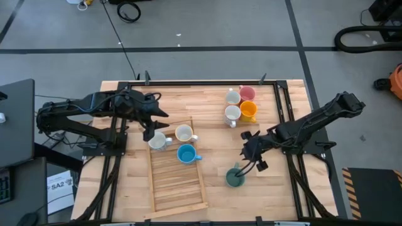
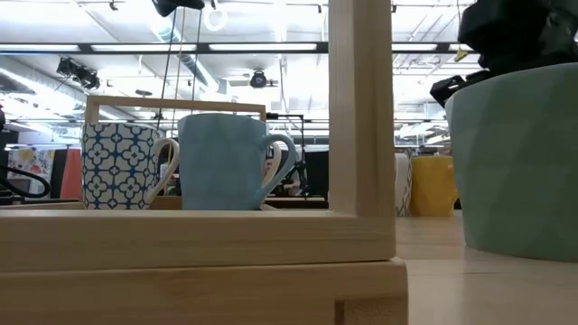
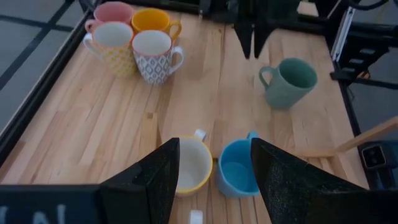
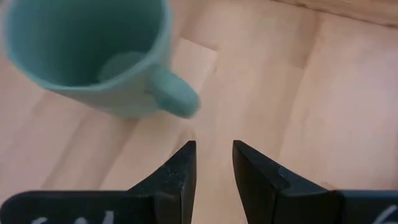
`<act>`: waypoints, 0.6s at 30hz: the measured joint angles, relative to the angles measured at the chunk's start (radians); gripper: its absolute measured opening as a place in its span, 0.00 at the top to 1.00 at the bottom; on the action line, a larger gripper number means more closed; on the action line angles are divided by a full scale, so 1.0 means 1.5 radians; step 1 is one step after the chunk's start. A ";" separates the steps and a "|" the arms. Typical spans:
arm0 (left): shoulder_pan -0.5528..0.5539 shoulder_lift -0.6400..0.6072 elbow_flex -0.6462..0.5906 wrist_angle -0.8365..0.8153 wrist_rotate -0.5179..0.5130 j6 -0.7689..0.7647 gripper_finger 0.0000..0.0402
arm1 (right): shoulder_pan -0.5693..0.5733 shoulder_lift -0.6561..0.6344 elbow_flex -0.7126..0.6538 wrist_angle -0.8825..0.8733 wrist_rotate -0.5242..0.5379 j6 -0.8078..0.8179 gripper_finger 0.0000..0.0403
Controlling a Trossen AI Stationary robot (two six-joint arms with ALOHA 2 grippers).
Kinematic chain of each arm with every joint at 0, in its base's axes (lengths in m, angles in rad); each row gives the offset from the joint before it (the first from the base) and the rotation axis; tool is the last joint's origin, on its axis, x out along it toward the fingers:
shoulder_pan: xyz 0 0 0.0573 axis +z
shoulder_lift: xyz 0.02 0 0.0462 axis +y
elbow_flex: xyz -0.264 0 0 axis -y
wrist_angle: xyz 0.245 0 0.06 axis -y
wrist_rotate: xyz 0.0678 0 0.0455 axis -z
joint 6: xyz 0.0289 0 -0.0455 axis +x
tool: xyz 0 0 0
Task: Place coffee mugs
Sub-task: Put the green mug on the shelf aligned with the light blue mug
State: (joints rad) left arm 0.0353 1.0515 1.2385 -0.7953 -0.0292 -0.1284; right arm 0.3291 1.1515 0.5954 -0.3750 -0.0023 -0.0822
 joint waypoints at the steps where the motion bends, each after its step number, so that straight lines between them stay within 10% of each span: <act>1: 0.000 0.000 0.000 0.008 0.000 0.000 0.49 | 0.002 0.000 -0.004 0.008 -0.008 0.000 0.73; 18: 0.000 0.000 0.000 0.020 0.000 0.000 0.49 | -0.015 0.000 0.050 0.051 -0.060 0.110 0.73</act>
State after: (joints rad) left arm 0.0353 1.0515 1.2385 -0.7658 -0.0292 -0.1281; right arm 0.3065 1.1515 0.6701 -0.2985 -0.0922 0.0830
